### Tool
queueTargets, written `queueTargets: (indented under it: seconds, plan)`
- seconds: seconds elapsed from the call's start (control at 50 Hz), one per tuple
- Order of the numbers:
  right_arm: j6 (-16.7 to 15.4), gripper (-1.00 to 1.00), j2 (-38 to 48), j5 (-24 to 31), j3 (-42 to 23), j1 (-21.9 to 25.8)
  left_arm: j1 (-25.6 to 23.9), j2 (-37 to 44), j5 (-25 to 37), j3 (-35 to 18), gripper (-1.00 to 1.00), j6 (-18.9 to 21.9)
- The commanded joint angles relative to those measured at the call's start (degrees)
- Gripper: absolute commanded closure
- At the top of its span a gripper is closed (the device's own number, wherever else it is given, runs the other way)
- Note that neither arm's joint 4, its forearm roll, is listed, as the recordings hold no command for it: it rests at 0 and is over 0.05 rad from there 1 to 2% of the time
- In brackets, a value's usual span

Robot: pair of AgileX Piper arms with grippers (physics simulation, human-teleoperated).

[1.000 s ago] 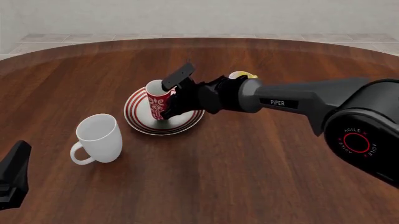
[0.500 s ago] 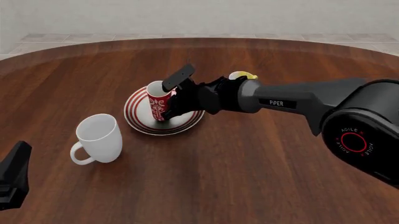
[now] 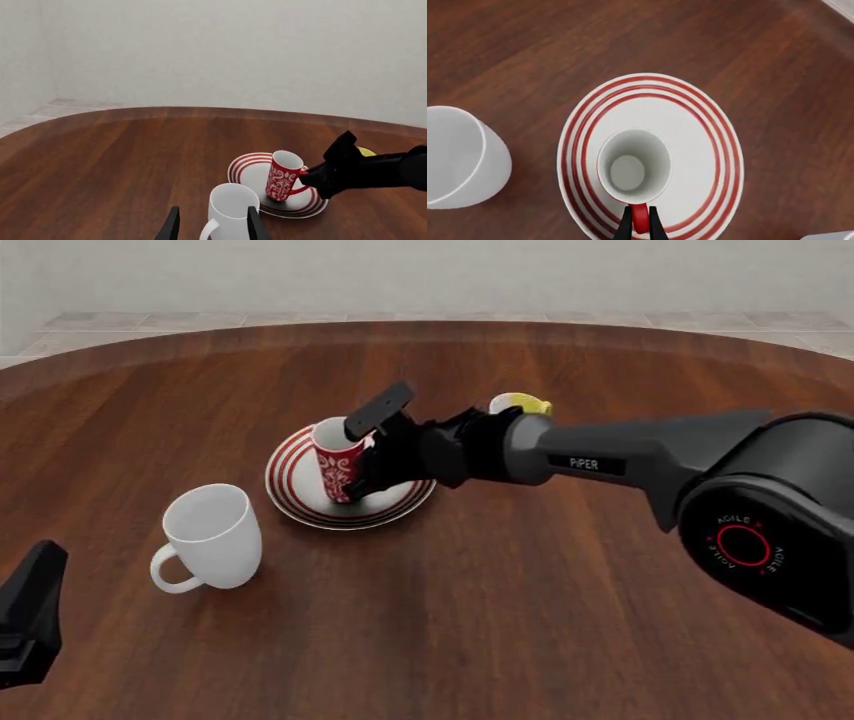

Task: Pick up the red mug and put it on the plate

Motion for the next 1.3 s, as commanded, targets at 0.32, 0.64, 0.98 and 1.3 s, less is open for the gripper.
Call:
queueTargets:
  seconds: [0.32,0.64,0.98,1.3]
  plan:
    - [1.06,1.00,0.26,-0.63,0.36,0.89,0.08,-0.43,0.02,0.39,-1.00,-0.25]
    - [1.02,1.00,0.50,-1.38,0.91,0.90,0.05,-0.12,0.17,-0.08,-1.00,-0.22]
    - [1.14,1.00,0.58,-1.44,0.73,0.48,-0.05,0.21,-0.41,0.15,-1.00,-0.28]
    - [2.44,-1.00,0.46,-0.81,0.08,1.58,-0.06,0.42,-0.80,0.36,-1.00,-0.49]
